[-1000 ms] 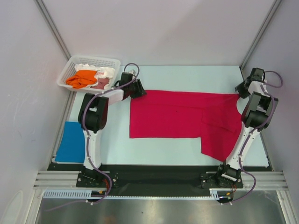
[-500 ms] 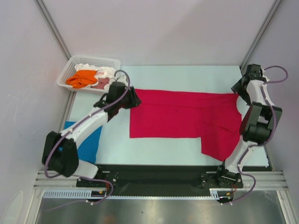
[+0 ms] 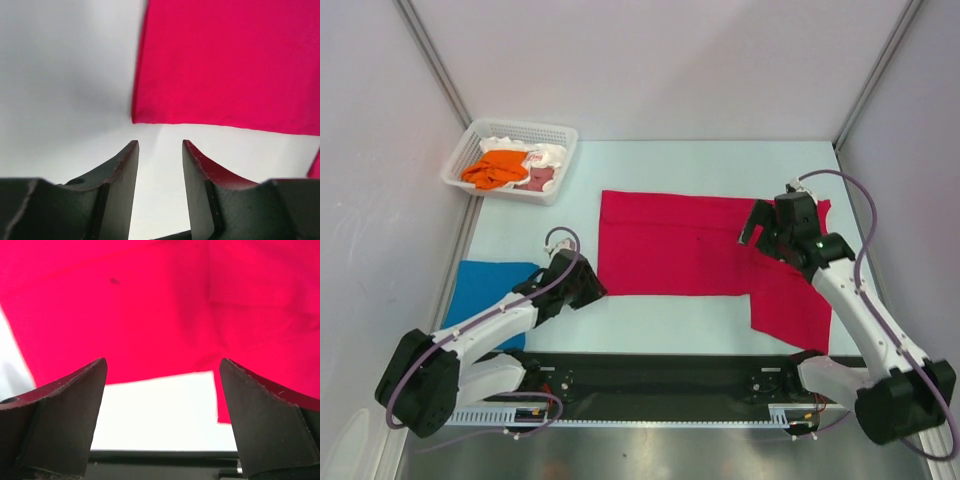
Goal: Fold and stack the t-shirts
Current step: Fold the tshirt
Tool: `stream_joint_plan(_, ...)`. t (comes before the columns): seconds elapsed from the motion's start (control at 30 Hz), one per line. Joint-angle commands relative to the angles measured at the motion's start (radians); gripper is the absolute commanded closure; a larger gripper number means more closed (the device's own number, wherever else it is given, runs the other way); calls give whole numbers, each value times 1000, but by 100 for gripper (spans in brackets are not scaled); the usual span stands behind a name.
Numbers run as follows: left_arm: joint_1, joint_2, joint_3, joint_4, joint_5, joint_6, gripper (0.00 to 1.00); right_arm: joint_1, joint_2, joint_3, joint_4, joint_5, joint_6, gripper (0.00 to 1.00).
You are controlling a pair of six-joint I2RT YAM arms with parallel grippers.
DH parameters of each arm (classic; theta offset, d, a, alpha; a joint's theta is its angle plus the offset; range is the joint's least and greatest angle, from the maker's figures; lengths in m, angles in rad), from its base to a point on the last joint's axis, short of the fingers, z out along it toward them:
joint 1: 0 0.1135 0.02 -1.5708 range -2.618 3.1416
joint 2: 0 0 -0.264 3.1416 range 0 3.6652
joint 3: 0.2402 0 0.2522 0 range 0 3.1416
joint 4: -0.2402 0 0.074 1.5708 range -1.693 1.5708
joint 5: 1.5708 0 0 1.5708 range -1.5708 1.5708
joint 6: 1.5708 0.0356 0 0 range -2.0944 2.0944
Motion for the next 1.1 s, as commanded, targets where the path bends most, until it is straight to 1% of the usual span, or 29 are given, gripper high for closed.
stream_joint_plan(0.0, -33, -53, -7, 25, -81, -105, 54, 28, -126, -17, -4, -39, 20, 0)
stream_joint_plan(0.03, -35, -68, -5, 15, -78, -99, 54, 28, -155, -15, -15, -39, 7, 0)
stream_joint_plan(0.2, -38, -133, 24, -80, -127, -71, 56, 17, -184, -15, -55, -2, -57, 0)
stream_joint_plan(0.33, -38, -147, 1, -66, -120, -76, 60, -22, -183, -41, -52, -54, -86, 1)
stream_joint_plan(0.47, -38, -88, 37, -52, -127, -42, 61, -52, -175, -51, -51, -87, -115, 0)
stream_joint_plan(0.57, -39, -24, 62, -40, -140, -31, 58, -52, -178, -49, -52, -105, -117, 0)
stream_joint_plan(0.63, -41, 36, 80, -35, -137, -19, 54, -52, -178, -49, -54, -119, -114, 0)
stream_joint_plan(0.77, -56, 131, 117, -51, -141, -5, 53, -52, -177, -54, -57, -111, -112, 0)
stream_joint_plan(0.87, -76, 188, 136, -78, -175, -25, 52, -53, -181, -61, -58, -85, -114, 0)
stream_joint_plan(1.07, -87, 267, 156, -71, -192, -77, 54, -55, -175, -66, -57, -64, -111, 0)
